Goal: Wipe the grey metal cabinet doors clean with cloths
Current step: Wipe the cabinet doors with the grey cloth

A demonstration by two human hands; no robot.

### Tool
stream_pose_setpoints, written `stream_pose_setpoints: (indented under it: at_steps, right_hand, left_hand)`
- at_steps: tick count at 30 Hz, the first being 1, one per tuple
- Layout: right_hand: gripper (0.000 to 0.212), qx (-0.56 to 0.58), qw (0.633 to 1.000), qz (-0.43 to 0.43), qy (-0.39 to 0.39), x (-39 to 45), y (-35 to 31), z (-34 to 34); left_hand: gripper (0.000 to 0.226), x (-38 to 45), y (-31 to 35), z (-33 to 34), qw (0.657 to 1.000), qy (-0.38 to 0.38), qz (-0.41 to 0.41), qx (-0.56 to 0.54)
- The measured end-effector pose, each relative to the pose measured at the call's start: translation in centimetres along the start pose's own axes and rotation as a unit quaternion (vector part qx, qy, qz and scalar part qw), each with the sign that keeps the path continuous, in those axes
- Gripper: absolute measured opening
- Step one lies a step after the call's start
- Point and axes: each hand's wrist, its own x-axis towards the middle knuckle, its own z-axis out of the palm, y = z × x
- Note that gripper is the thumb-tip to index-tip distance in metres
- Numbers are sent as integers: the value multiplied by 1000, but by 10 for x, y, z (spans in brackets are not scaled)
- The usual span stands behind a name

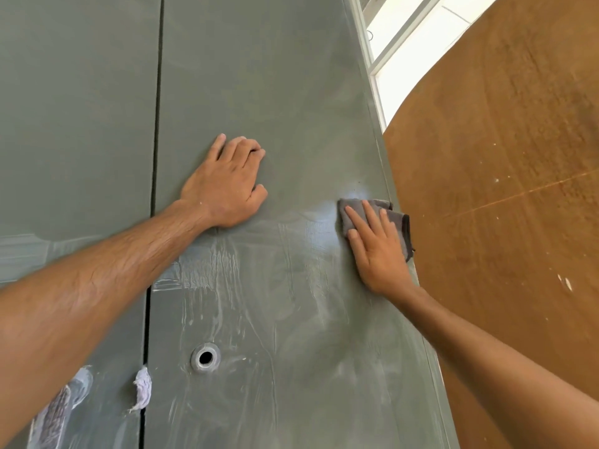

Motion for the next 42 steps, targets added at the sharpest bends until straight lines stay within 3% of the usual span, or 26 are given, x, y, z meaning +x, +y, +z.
stream_pose_setpoints:
  at_steps: [3, 5, 9, 11, 13, 15, 17, 21, 23, 27, 28, 30, 32, 34, 37, 38, 40, 42]
  right_hand:
    - [57, 8, 991, 130, 10, 45, 19, -18]
    - [55, 24, 986, 167, 5, 68, -9, -16]
    - [55, 10, 1000, 4, -5, -4, -45, 9]
    - [61, -18, 1000, 4, -17, -27, -13, 4]
    - [68, -17, 995, 98, -1, 2, 13, -12]
    - [61, 6, 984, 181, 6, 47, 3, -21]
    - [55, -2, 990, 144, -4, 57, -38, -10]
    - [52, 15, 997, -59, -44, -19, -64, 7]
    - [51, 9, 997, -49, -51, -25, -41, -3]
    - [51, 23, 994, 98, -32, 42, -58, -15]
    - [52, 24, 996, 81, -38, 43, -77, -10]
    - [51, 32, 997, -38, -65, 17, -106, 1]
    - [49, 33, 986, -139, -91, -19, -96, 2]
    - [47, 22, 989, -124, -73, -12, -72, -7]
    - [47, 50, 997, 39, -37, 39, -90, -9]
    - [47, 55, 997, 50, -31, 41, -110, -2]
    - [47, 61, 997, -29, -48, 16, -142, 12]
    - [48, 47, 985, -145, -77, -25, -133, 15]
  left_hand:
    - [74, -1, 1, -2, 1000, -7, -3, -2]
    - [74, 1, 1, -2, 1000, -15, -2, -8]
    - [72, -1, -1, -1, 1000, -15, -2, -10]
    - [72, -1, 0, -2, 1000, -23, -3, -13]
    - [73, -1, 0, -2, 1000, -24, -5, -9]
    - [73, 0, 1, -2, 1000, -28, -7, -10]
    - [73, 0, 1, -2, 999, -32, -8, -15]
    - [74, -2, -1, -3, 999, -31, -9, -21]
    - [71, -1, -1, -5, 998, -37, -10, -42]
    - [66, 3, -2, -17, 993, -54, -20, -106]
    - [63, 2, -2, -21, 992, -61, -19, -112]
    - [56, -3, -1, -28, 991, -65, -10, -116]
    - [54, -13, -2, -37, 989, -61, -5, -132]
    - [54, -23, -6, -46, 986, -60, -3, -157]
    - [62, -31, -22, -52, 983, -58, -16, -172]
    - [64, -32, -26, -52, 982, -61, -22, -176]
    - [64, -37, -29, -49, 982, -71, -14, -173]
    - [63, -43, -32, -43, 984, -78, 9, -159]
